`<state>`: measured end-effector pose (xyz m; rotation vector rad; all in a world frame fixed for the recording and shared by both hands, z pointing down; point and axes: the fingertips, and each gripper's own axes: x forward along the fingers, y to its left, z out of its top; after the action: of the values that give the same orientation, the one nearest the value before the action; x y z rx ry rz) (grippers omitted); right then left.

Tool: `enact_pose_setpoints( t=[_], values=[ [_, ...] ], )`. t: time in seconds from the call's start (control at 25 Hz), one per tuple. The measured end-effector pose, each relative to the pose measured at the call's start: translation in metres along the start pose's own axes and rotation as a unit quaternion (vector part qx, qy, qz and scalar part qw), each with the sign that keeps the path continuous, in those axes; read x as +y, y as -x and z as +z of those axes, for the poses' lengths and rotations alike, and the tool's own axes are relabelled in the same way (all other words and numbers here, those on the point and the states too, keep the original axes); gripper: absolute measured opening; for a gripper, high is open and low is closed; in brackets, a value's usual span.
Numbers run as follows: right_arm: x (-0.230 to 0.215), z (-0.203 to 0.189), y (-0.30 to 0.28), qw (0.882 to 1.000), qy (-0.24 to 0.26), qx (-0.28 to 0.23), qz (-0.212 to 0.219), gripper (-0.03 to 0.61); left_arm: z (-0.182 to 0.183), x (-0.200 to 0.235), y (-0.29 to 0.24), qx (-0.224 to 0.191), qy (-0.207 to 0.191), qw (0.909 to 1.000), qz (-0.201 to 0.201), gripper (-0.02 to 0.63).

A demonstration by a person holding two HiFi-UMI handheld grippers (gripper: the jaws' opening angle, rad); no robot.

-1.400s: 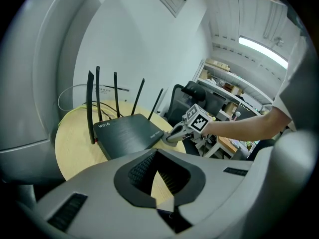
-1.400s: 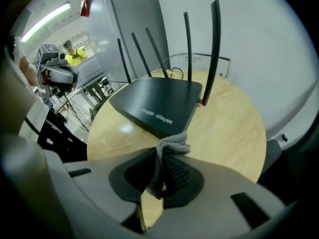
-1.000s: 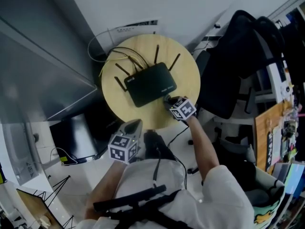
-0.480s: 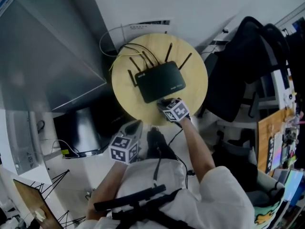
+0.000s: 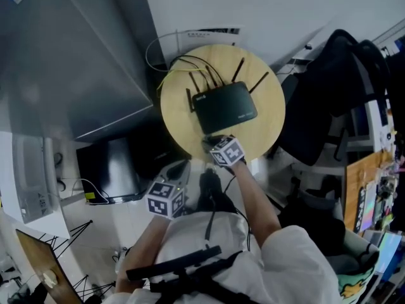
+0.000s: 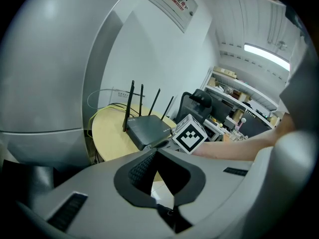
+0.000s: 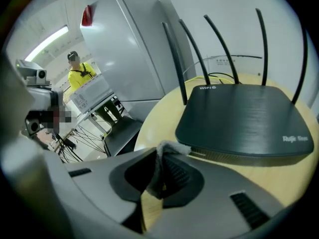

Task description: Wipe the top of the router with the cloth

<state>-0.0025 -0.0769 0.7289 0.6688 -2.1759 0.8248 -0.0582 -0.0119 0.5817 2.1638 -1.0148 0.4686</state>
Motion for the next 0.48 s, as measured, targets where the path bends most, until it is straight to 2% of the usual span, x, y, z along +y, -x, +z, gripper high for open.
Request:
enact_pose_setpoints(
  t=[0.2, 0.48],
  values=[
    [0.016, 0.008, -0.004, 0.999, -0.026, -0.025, -0.016, 0.04, -0.005, 0.006, 0.01, 0.0, -0.001, 1.0, -0.003, -0.011],
    [0.029, 0.037, -0.01, 0.995, -0.063, -0.054, -0.054, 0.04, 0.0, 0.008, 0.017, -0.009, -0.004, 0.9999, -0.003, -0.011]
  ],
)
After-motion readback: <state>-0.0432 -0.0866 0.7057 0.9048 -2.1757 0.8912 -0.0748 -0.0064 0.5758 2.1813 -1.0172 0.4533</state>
